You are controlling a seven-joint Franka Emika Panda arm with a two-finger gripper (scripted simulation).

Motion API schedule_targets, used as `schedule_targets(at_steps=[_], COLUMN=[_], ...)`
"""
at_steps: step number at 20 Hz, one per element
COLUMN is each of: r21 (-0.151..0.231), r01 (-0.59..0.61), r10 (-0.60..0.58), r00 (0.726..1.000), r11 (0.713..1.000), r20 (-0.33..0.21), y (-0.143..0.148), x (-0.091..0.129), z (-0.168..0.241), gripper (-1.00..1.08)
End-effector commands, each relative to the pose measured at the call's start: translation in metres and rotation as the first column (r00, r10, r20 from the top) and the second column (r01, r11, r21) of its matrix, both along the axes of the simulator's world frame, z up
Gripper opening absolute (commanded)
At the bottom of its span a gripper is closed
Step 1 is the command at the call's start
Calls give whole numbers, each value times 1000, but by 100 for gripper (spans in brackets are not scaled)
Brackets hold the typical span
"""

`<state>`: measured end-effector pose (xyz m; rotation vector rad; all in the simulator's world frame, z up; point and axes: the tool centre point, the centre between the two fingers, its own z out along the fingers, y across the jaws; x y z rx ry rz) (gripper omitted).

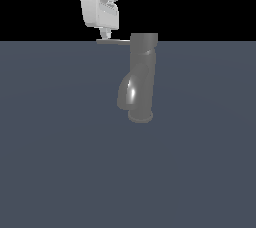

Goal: Turn on the faucet by rotating a designated handle.

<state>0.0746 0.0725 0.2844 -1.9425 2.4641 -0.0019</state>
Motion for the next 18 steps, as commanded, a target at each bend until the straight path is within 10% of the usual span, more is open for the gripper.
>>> schedule_targets(at_steps=[1,18], r21=[-1,-2], r01=[1,1], r10=[-1,-1], r00=[1000,1000], r11=[1000,1000], r20=[-4,-4], y=[0,8], x=[-9,-57], z=[0,0], gripper=[-100,-100])
